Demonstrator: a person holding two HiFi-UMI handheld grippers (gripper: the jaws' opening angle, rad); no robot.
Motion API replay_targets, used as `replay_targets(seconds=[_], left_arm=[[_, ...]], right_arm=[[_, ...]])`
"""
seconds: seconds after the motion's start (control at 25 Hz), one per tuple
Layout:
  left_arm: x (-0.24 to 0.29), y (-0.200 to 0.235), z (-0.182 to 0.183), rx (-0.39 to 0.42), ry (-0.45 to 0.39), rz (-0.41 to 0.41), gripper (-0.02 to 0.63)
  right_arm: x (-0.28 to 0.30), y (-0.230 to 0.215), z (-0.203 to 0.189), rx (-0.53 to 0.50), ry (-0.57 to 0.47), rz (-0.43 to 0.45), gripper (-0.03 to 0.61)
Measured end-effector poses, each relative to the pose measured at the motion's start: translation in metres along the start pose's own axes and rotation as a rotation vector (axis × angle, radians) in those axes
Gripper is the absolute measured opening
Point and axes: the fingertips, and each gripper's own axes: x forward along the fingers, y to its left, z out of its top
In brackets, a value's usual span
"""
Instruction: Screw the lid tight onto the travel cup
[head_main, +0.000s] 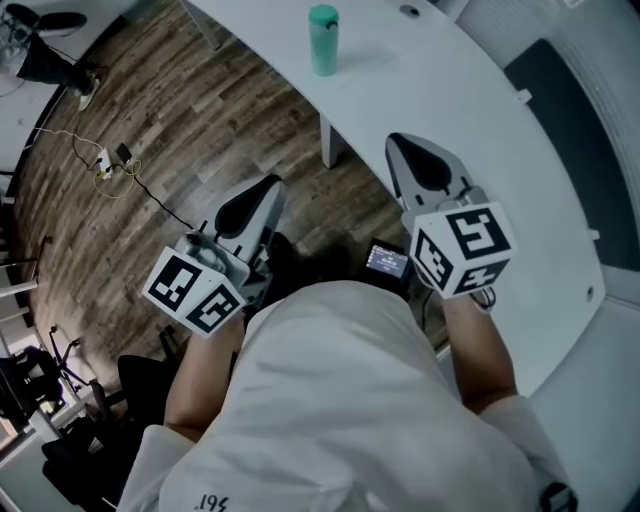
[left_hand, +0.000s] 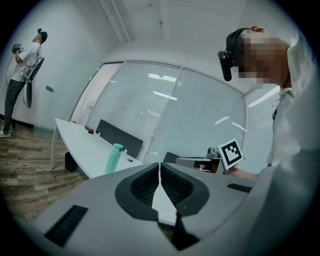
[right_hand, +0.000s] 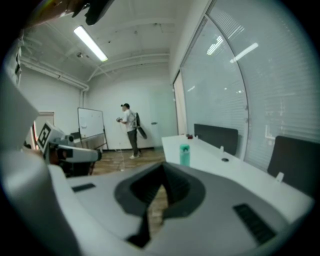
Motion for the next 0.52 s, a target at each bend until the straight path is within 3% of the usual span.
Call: replay_targets(seconds=[0.52], left_arm=[[-0.018, 0.029, 0.006, -0.011, 0.055, -0.047, 0.035]], right_arm=[[0.02, 0.022, 0.008, -0.006, -0.003, -0.05, 0.021]])
